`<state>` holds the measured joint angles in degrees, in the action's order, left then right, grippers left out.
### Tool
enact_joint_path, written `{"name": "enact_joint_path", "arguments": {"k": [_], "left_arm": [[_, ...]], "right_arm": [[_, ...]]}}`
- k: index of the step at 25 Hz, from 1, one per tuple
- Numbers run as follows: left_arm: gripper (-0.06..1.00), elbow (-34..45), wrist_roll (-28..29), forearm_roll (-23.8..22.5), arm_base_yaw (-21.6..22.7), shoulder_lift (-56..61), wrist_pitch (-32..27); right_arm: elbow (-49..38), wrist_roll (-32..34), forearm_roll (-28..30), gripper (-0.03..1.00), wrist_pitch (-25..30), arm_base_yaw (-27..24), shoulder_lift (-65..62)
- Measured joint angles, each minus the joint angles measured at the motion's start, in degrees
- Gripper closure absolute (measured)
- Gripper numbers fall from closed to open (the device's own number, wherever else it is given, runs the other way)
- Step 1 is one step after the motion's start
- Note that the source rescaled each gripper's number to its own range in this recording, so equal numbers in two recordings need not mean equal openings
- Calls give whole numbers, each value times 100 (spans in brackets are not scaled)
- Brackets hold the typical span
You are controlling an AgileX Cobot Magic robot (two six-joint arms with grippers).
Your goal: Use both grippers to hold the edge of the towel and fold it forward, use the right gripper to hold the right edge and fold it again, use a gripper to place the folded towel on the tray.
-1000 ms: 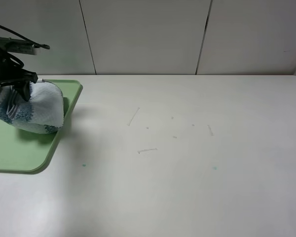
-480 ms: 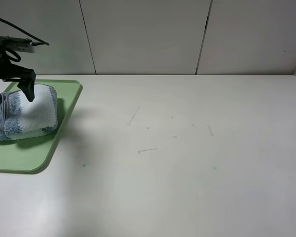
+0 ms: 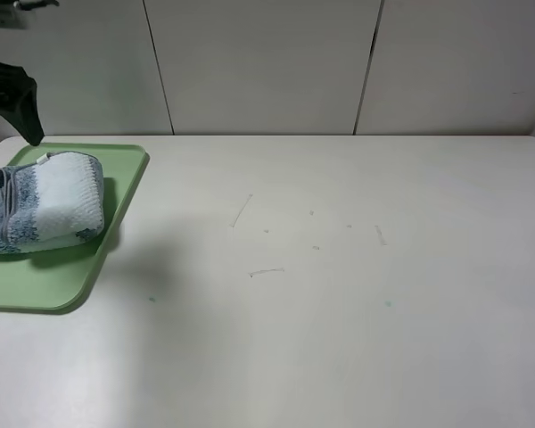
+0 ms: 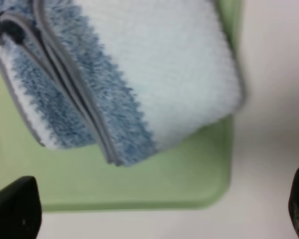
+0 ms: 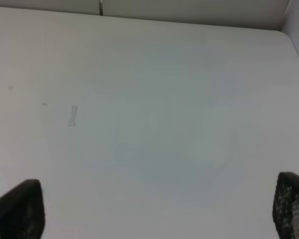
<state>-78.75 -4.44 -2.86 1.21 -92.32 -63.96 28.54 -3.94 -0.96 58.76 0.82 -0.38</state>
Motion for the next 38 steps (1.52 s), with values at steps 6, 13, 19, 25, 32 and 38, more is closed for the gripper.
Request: {"name": "enact_joint_path", "arguments": {"k": [6,13,19,25,32,38], "left_arm": [[-5,815,-148,409,-68,1053,-1],[-5,1859,-352,682,-68,2502,29],[-5,2636,-352,727,-68,3763,-320],[-6,3167,-369,744,-68,4947,-403],[-6,3704,-372,768,-68,6676,-404],[-6,4346,-372,768,-68,8159,-20]], "right_arm": [[0,0,0,-3,0,0,0],[0,0,0,-3,0,0,0],[0,0,0,-3,0,0,0],[0,0,0,-3,0,0,0],[0,0,0,-3,0,0,0],[0,0,0,-3,0,0,0]]}}
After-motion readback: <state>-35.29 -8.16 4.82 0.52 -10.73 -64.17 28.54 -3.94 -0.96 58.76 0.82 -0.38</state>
